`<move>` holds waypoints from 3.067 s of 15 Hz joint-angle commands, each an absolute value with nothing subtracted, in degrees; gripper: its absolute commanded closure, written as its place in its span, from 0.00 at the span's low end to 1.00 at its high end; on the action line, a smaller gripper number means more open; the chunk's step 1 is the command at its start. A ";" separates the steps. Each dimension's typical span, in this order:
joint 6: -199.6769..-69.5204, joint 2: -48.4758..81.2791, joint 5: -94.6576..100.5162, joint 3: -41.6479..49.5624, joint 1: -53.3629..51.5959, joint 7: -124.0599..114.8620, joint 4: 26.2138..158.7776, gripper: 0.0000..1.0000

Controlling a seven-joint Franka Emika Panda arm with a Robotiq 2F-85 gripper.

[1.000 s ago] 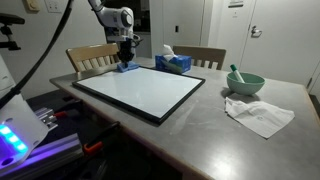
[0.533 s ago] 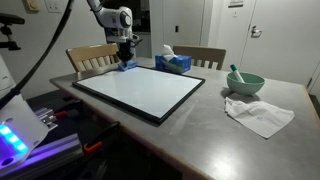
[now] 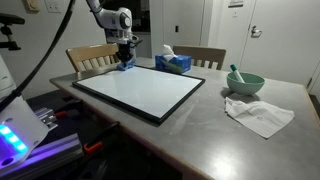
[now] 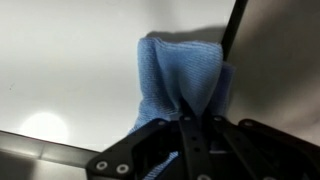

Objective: Use the cloth to wipe the whiteboard on the table

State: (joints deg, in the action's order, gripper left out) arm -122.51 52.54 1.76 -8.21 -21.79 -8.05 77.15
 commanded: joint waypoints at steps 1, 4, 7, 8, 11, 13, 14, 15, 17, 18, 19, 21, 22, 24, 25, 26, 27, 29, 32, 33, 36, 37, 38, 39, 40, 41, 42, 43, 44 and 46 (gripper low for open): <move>-125.02 52.56 0.53 -9.62 -20.43 -5.84 79.14 0.98; -125.68 52.43 0.26 -10.00 -19.99 -5.02 79.82 0.98; -126.01 52.25 0.05 -10.27 -19.51 -4.05 80.38 0.98; -126.06 52.19 -0.01 -10.38 -19.32 -3.67 80.54 0.98; -126.28 51.69 -0.40 -10.74 -18.42 -2.10 81.58 0.98; -126.69 51.31 -0.74 -10.98 -17.73 -0.92 82.47 0.98; -126.98 51.04 -0.97 -11.16 -17.29 -0.20 83.10 0.98; -127.29 50.85 -1.19 -11.30 -16.88 0.58 83.66 0.98; -128.12 50.42 -1.77 -11.66 -15.91 2.27 84.94 0.98; -128.78 50.05 -2.05 -11.92 -15.25 3.38 85.96 0.98; -129.26 49.78 -2.34 -12.20 -14.54 4.50 86.83 0.98; -129.91 49.19 -3.07 -12.85 -12.88 7.19 88.49 0.98; -130.07 48.78 -3.37 -13.08 -11.97 8.73 89.41 0.98; -130.31 47.76 -3.83 -13.38 -10.11 11.57 91.45 0.98; -130.20 47.18 -3.86 -13.39 -9.32 12.72 92.36 0.98; -130.02 46.70 -3.75 -13.28 -8.54 13.89 93.13 0.98; -129.73 46.14 -3.54 -13.11 -7.78 14.99 93.95 0.98; -129.11 44.79 -3.22 -13.11 -6.17 17.91 95.42 0.98; -127.90 45.43 -3.06 -13.12 -6.76 18.33 92.03 0.91; -127.86 45.01 -2.83 -13.14 -6.10 19.94 92.41 0.91; -127.86 44.12 -2.69 -13.14 -5.41 21.31 93.39 0.91; -127.86 44.06 -2.67 -13.15 -5.46 21.33 93.52 0.91; -127.86 44.06 -2.65 -13.15 -5.49 21.33 93.56 0.91; -127.86 44.06 -2.65 -13.16 -5.51 21.33 93.59 0.98; -127.17 44.94 -2.32 -12.95 -5.83 21.18 92.77 0.98; -126.91 45.61 -2.57 -12.87 -5.62 21.09 92.54 0.98; -126.82 45.78 -3.10 -13.14 -5.06 21.55 92.82 0.98; -127.27 45.84 -3.98 -13.23 -4.39 21.32 93.58 0.98; -127.70 45.79 -4.69 -13.15 -4.00 20.80 94.16 0.98; -129.01 45.08 -5.96 -12.57 -3.57 19.04 95.76 0.98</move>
